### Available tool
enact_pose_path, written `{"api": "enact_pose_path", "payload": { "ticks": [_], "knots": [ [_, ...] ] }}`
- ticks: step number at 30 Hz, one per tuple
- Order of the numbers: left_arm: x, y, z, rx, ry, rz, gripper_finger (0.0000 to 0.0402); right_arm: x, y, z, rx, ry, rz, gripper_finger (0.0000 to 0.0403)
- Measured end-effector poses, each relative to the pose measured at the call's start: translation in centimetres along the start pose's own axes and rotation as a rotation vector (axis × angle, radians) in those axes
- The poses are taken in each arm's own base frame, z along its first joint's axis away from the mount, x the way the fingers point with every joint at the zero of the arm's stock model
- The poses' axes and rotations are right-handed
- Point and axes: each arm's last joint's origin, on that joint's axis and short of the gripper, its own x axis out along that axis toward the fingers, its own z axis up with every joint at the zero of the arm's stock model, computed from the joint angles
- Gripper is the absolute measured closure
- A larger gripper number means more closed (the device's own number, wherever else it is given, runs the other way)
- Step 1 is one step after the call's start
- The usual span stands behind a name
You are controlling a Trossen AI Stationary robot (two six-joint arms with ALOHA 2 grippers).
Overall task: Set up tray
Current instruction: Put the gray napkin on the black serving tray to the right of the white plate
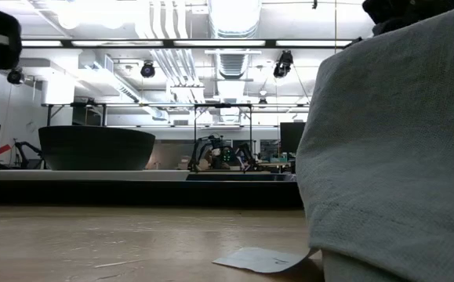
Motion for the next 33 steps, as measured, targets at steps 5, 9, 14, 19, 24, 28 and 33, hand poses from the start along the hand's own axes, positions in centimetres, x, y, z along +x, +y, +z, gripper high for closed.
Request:
{"api": "enact_pose_path", "payload": {
  "ticks": [5, 9, 14, 19, 24, 28, 33],
  "knots": [
    [-0.6, -0.2, 0.5, 0.026, -0.068, -0.023, 0.0316, 0.4, 0.1, 1.4, -0.003, 0.053, 0.031, 0.0231],
    [-1.0, -0.3, 0.8, 0.036, -0.110, -0.025, 0.0316, 0.8, 0.5, 2.2, -0.027, 0.071, 0.158, 0.0225],
    [-1.0, -0.2, 0.8, 0.036, -0.110, -0.024, 0.0316, 1.8, 1.3, 2.9, -0.066, 0.084, 0.221, 0.0225],
    [-1.0, -0.2, 0.7, 0.034, -0.098, -0.018, 0.0316, 3.1, 2.9, 3.7, -0.117, 0.104, 0.293, 0.0225],
    [-1.0, -0.2, 0.7, 0.034, -0.098, -0.018, 0.0316, 4.2, 5.0, 4.9, -0.147, 0.127, 0.370, 0.0225],
    [-0.8, -0.2, 0.5, 0.028, -0.068, -0.018, 0.0316, 5.2, 6.5, 5.3, -0.169, 0.158, 0.415, 0.0228],
    [-0.8, -0.2, 0.3, 0.025, -0.054, -0.019, 0.0316, 6.6, 7.9, 5.1, -0.153, 0.242, 0.419, 0.0234]
  ]
}}
